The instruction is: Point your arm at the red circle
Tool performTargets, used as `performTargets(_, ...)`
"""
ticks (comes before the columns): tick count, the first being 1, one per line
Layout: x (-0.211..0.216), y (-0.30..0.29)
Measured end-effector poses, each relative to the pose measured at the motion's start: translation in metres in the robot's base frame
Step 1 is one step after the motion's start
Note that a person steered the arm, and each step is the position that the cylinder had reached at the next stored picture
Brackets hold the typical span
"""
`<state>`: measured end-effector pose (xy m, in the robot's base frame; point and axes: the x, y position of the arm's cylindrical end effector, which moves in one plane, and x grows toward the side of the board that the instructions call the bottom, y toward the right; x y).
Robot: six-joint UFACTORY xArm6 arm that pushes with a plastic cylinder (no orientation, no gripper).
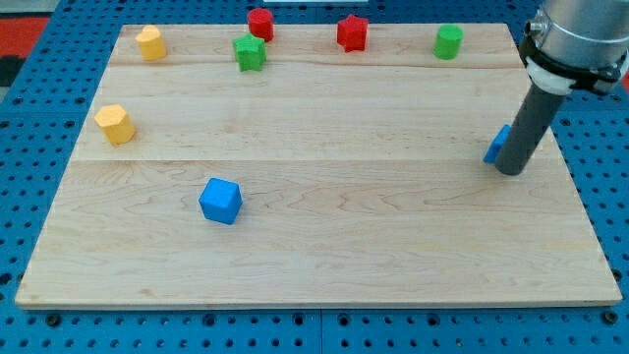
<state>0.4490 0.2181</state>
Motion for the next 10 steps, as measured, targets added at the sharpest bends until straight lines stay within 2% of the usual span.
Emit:
performTargets(2,-0.028,0.003)
performTargets(7,-0.013,-0.038)
performTargets(10,-0.016,-0.095)
